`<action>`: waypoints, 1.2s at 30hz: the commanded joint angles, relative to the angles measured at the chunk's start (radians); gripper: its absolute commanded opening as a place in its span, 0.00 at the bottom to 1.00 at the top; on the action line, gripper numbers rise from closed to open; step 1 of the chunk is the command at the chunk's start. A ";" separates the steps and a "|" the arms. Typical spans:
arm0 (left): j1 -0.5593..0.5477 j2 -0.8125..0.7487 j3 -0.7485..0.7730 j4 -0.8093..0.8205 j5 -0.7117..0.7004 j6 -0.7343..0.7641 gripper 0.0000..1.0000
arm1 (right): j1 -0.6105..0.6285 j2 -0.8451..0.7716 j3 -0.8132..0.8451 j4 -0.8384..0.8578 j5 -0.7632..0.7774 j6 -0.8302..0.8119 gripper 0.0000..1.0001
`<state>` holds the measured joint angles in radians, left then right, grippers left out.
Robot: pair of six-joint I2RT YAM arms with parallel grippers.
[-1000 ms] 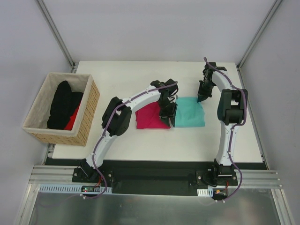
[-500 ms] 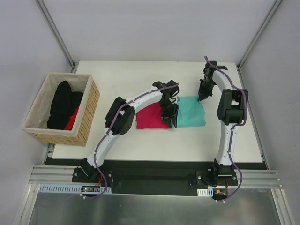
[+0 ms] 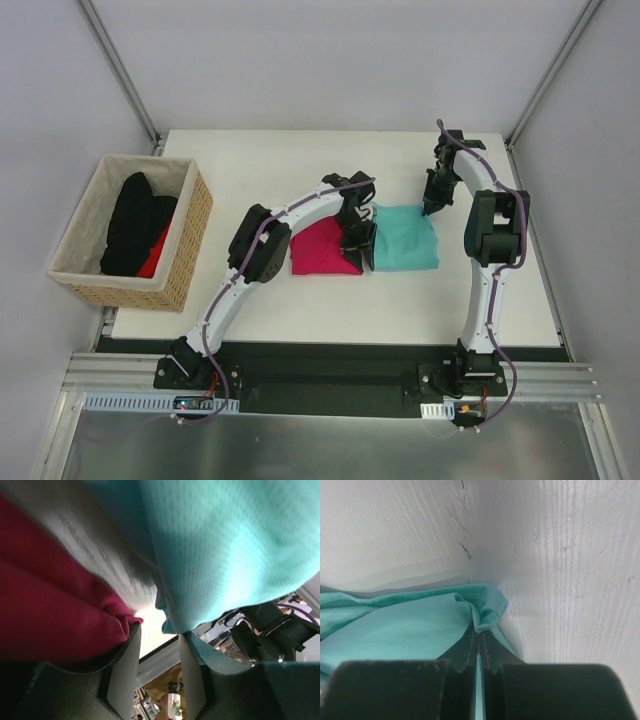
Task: Fold and stack the t-shirts
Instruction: Put the neatly folded tshirt into the corner of the board with both arms
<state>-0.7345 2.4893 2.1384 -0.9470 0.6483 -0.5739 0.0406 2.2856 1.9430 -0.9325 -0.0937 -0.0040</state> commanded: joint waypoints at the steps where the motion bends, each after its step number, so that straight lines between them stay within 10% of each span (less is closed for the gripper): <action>1: 0.000 0.042 0.063 -0.009 0.053 0.026 0.36 | -0.008 -0.026 0.040 -0.035 -0.003 -0.005 0.01; 25: 0.001 0.106 0.095 0.036 0.088 -0.007 0.29 | 0.008 -0.011 0.063 -0.054 -0.006 -0.010 0.01; 36: 0.001 0.109 0.077 0.042 0.100 -0.001 0.00 | 0.010 -0.008 0.066 -0.055 -0.001 -0.013 0.01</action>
<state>-0.7315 2.5916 2.2089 -0.9024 0.7555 -0.5873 0.0444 2.2856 1.9690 -0.9554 -0.0925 -0.0059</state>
